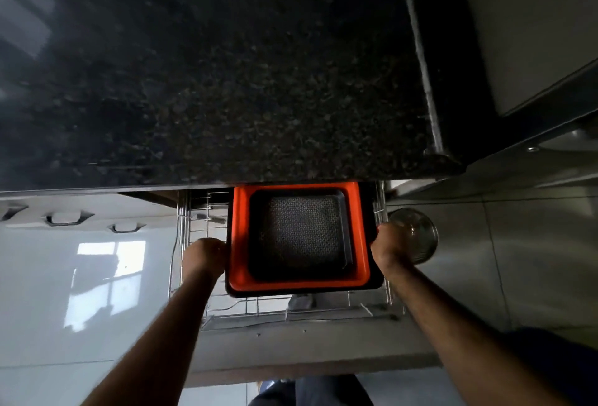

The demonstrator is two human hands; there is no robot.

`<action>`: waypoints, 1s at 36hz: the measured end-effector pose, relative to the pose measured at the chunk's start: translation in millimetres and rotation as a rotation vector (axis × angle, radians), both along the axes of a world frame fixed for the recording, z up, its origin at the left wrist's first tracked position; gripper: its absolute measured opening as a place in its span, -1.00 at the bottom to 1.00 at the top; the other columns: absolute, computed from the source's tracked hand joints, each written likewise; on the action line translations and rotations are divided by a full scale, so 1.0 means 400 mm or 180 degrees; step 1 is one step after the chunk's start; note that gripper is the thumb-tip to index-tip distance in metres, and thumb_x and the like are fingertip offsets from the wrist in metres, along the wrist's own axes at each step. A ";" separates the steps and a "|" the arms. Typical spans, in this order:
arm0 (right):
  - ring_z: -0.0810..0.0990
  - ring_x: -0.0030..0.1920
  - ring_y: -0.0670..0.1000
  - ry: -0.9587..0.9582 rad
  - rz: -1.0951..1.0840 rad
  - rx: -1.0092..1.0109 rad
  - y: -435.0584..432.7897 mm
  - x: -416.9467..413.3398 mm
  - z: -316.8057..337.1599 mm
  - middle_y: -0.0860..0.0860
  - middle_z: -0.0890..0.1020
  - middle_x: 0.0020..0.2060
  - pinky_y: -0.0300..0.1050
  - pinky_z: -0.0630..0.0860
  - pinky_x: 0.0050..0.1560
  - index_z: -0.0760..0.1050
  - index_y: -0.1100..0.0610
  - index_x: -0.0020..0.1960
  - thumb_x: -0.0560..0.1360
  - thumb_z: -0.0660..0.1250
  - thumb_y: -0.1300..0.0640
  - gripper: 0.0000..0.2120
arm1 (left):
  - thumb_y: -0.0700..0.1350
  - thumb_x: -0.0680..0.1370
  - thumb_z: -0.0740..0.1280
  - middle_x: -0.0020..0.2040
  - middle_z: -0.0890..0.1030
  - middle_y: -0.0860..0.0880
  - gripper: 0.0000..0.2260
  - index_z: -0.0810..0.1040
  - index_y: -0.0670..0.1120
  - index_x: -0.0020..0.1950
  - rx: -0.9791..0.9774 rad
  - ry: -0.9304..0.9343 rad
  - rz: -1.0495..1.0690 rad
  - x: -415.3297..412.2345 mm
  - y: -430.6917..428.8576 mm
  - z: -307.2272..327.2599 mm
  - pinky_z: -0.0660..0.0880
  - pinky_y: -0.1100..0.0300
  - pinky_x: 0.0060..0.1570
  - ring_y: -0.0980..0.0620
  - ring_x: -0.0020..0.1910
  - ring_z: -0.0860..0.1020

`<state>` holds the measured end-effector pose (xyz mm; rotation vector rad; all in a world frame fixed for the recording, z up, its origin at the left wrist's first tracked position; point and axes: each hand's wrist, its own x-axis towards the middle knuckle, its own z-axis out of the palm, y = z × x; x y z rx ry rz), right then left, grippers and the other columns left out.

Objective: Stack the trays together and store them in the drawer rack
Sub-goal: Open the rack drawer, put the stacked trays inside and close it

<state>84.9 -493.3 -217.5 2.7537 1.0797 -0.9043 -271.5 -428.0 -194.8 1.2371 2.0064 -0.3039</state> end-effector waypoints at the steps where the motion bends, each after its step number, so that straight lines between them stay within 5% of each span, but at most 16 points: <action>1: 0.68 0.06 0.16 0.0002 0.0014 -0.0048 0.010 0.000 -0.009 0.16 0.71 -0.01 0.04 0.63 0.10 0.63 0.23 0.09 0.55 0.24 0.34 -0.78 | -0.16 0.35 0.37 -0.46 0.65 -0.02 -0.88 0.68 -0.07 -0.37 -0.0036 0.0000 -0.0022 0.009 0.014 -0.010 0.50 0.25 -0.38 -0.02 -0.35 0.64; 6: 0.68 -0.08 0.16 0.0184 -0.0114 -0.0148 0.043 -0.004 -0.033 0.20 0.70 -0.10 -0.06 0.59 -0.15 0.61 0.29 -0.03 0.49 0.27 0.30 -0.85 | -0.16 0.40 0.31 -0.25 0.70 -0.08 -0.84 0.70 -0.10 -0.20 -0.0242 0.0168 -0.0139 0.050 0.057 -0.056 0.43 0.25 -0.33 -0.13 -0.11 0.69; 11: 0.67 -0.05 0.25 0.0346 -0.0469 0.0022 0.044 -0.002 -0.061 0.28 0.69 -0.11 0.06 0.57 -0.07 0.60 0.37 -0.03 0.56 0.20 0.17 -0.71 | -0.17 0.42 0.38 -0.16 0.74 -0.11 -0.85 0.74 -0.03 -0.12 -0.0115 0.0064 0.0065 0.066 0.043 -0.079 0.61 0.14 -0.15 -0.15 -0.14 0.69; 15: 0.67 -0.12 0.24 0.0466 -0.0659 0.0131 0.034 -0.008 -0.081 0.28 0.68 -0.17 0.08 0.59 -0.11 0.59 0.37 -0.10 0.60 0.18 0.09 -0.63 | -0.18 0.46 0.37 -0.08 0.73 -0.16 -0.84 0.74 -0.07 -0.05 -0.0085 0.0002 0.0009 0.074 0.039 -0.105 0.52 0.16 -0.15 -0.19 -0.06 0.67; 20: 0.54 -0.12 0.14 0.0651 -0.0746 0.0073 0.028 -0.008 -0.097 0.25 0.66 -0.05 -0.11 0.39 -0.08 0.58 0.31 0.03 0.61 0.16 0.00 -0.61 | 0.00 0.58 0.26 -0.08 0.69 -0.28 -0.66 0.67 -0.24 -0.08 -0.0218 -0.0042 -0.0111 0.093 0.033 -0.137 0.43 0.11 -0.21 -0.27 -0.03 0.65; 24: 0.59 -0.13 0.19 0.0649 -0.0892 0.0181 0.040 -0.022 -0.098 0.30 0.68 -0.01 -0.20 0.31 -0.33 0.60 0.32 -0.01 0.63 0.14 -0.03 -0.56 | 0.04 0.62 0.19 0.00 0.69 -0.27 -0.62 0.67 -0.22 0.03 -0.0309 -0.0156 -0.0187 0.105 0.012 -0.151 0.48 0.07 -0.10 -0.25 0.05 0.64; 27: 0.60 0.19 0.24 0.0809 -0.0939 0.0013 0.037 -0.017 -0.082 0.27 0.63 0.18 -0.13 0.35 -0.07 0.54 0.29 0.26 0.62 0.08 -0.27 -0.35 | 0.05 0.62 0.18 0.02 0.69 -0.24 -0.63 0.63 -0.20 0.05 -0.0299 -0.0257 -0.0090 0.103 -0.007 -0.137 0.39 0.13 -0.14 -0.23 0.05 0.62; 31: 0.60 0.22 0.25 0.0894 -0.0691 -0.0080 0.029 -0.014 -0.012 0.26 0.62 0.21 0.07 0.52 0.21 0.46 0.24 0.36 0.53 0.01 -0.44 -0.18 | -0.11 0.58 0.21 -0.05 0.66 -0.24 -0.82 0.51 -0.19 -0.10 -0.0133 -0.0386 0.0020 0.095 -0.020 -0.082 0.43 0.09 -0.16 -0.25 0.01 0.62; 34: 0.55 0.31 0.27 0.0919 -0.0591 0.0068 0.007 -0.013 0.066 0.26 0.56 0.31 0.16 0.51 0.30 0.38 0.20 0.45 0.52 0.03 -0.45 -0.17 | -0.09 0.58 0.21 0.02 0.65 -0.23 -0.74 0.55 -0.23 0.12 -0.0023 -0.0459 0.0015 0.087 -0.034 -0.009 0.50 0.06 -0.02 -0.27 0.11 0.60; 36: 0.58 0.25 0.28 0.0916 -0.0598 0.0219 -0.022 -0.008 0.119 0.27 0.59 0.25 0.13 0.54 0.25 0.42 0.20 0.42 0.53 0.06 -0.42 -0.21 | 0.03 0.63 0.21 0.28 0.58 -0.27 -0.56 0.45 -0.22 0.39 0.0137 -0.0524 0.0038 0.072 -0.052 0.044 0.46 0.04 0.15 -0.26 0.29 0.53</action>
